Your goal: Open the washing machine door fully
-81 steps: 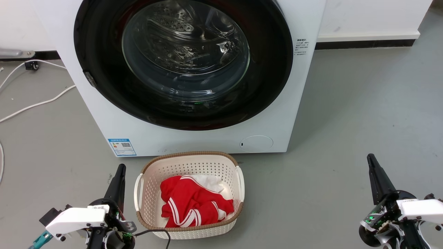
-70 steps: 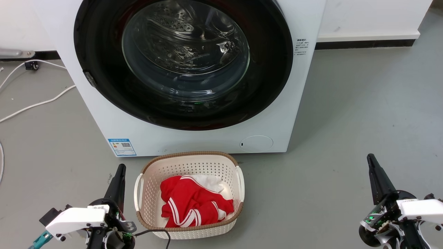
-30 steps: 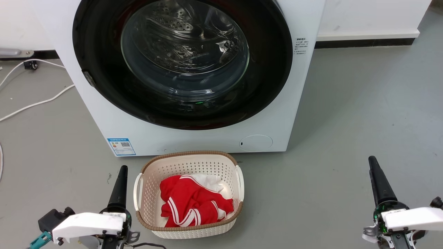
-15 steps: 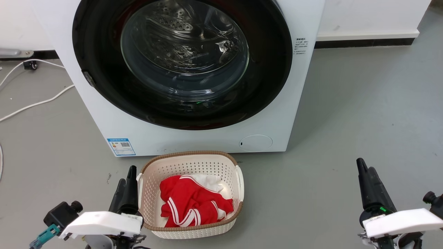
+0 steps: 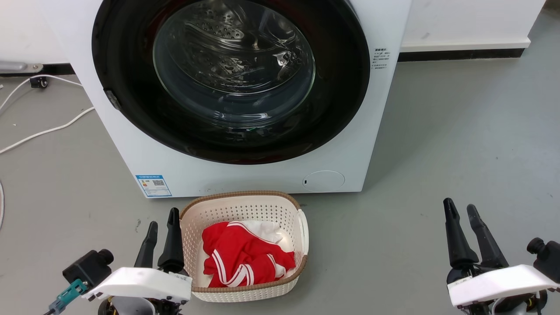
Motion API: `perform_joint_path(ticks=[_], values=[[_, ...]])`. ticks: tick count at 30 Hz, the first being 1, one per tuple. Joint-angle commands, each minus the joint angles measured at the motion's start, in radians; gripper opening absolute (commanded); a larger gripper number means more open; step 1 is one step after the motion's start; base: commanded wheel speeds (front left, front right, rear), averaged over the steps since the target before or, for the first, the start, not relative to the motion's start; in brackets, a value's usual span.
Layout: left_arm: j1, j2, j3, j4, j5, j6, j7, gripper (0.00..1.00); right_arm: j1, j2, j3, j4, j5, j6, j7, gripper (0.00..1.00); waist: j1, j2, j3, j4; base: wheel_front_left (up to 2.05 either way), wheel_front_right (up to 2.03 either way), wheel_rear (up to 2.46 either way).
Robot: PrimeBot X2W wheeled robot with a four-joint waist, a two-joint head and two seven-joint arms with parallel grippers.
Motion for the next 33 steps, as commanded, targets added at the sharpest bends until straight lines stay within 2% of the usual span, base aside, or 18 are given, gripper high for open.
perform_joint_path(ticks=[1, 13, 33], values=[[-0.004, 0.003, -0.004, -0.02, 0.036, 0.002, -0.01, 1.0, 0.0, -0.003, 0.003, -0.024, -0.039, 0.0, -0.011, 1.0, -0.0001, -0.0001, 0.0, 0.0, 0.0, 0.0, 0.0], [0.01, 0.003, -0.028, -0.045, 0.205, 0.013, -0.049, 1.0, 0.018, -0.003, -0.004, -0.082, -0.217, 0.0, -0.049, 1.0, -0.0001, -0.0001, 0.003, -0.001, 0.0, 0.0, 0.0], [0.031, 0.004, -0.05, -0.063, 0.402, 0.025, -0.096, 1.0, 0.048, -0.003, -0.025, -0.121, -0.399, 0.0, -0.097, 1.0, -0.0001, -0.0001, 0.004, 0.002, 0.0, 0.0, 0.0]])
